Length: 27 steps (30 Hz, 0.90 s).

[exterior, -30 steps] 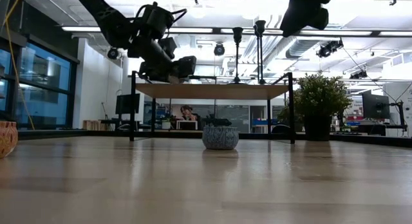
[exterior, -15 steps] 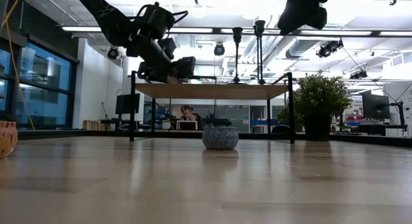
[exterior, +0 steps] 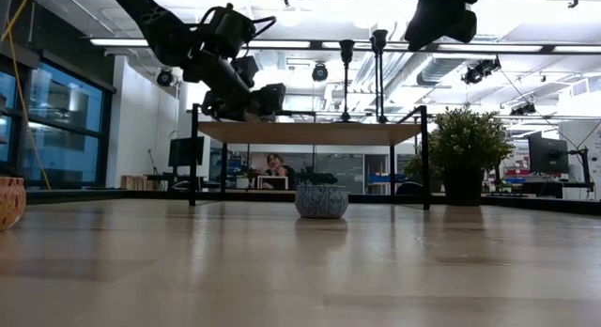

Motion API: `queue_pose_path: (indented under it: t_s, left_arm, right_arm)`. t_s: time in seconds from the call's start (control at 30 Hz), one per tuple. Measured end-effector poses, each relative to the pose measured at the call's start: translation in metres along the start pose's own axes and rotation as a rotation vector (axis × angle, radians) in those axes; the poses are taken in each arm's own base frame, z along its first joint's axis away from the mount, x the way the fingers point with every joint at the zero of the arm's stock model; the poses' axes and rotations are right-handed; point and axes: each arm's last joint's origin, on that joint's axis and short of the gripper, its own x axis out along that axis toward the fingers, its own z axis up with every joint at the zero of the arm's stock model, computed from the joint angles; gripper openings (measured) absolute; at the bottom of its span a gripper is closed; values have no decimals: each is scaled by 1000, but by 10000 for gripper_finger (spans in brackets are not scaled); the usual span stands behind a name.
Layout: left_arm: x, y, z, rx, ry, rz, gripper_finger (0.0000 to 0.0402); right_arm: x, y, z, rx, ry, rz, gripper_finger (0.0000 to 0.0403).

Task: Pick & Place candle stick holders
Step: Put the blue scented candle on the shelf

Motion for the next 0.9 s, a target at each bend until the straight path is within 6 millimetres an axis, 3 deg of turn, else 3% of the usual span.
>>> queue_pose_path:
  t_s: [0.9]
  left_arm:
    - [0,0,-4,17,29,-9,306]
  right_arm:
    - [0,1,0,-6,12,19,94]
